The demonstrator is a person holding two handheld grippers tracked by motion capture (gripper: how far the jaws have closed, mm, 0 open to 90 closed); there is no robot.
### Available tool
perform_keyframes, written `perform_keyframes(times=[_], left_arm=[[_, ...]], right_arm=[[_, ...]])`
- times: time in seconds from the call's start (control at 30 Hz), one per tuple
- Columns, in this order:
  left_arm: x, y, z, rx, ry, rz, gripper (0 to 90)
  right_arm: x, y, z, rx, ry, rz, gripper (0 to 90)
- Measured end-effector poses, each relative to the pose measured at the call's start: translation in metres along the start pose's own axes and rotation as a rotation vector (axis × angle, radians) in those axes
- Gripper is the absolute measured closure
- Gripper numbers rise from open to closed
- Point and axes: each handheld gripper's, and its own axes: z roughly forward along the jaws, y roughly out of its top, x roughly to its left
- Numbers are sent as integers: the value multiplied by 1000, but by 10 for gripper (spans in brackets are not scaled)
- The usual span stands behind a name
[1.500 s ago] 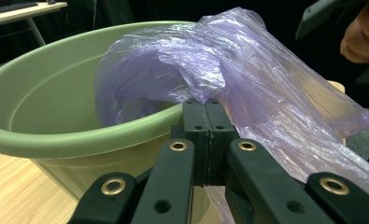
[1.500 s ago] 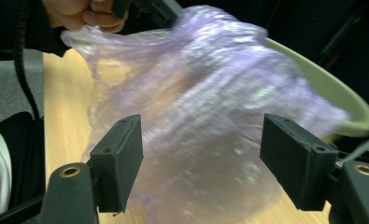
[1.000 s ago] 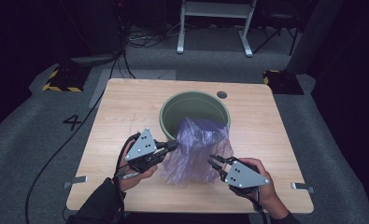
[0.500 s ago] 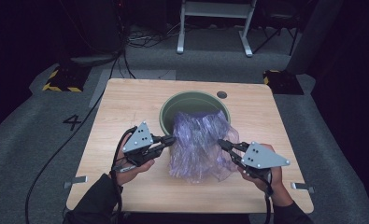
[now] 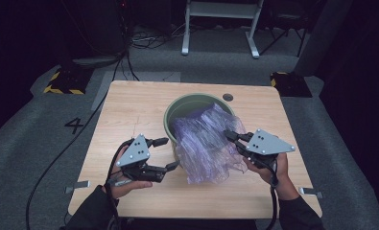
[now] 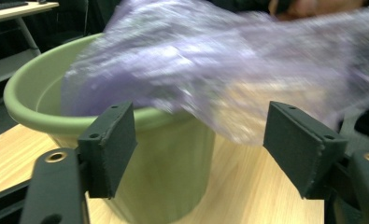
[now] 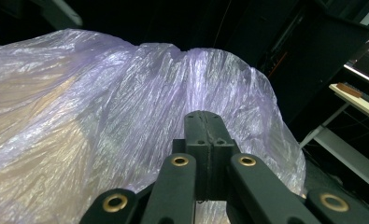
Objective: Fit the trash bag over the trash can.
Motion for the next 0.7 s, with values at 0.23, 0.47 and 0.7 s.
perform_keyframes(times=[0.23, 0.47, 0.7], left_arm=[[-17, -4, -17, -17, -50, -1, 202], [-45, -7, -3, 9, -118, -21, 157], [-57, -5, 41, 26, -155, -78, 190]], right_arm=[[-1, 2, 4, 20, -15, 7, 900], [-2, 5, 4, 32, -28, 22, 900], [1, 3, 6, 29, -25, 39, 900]])
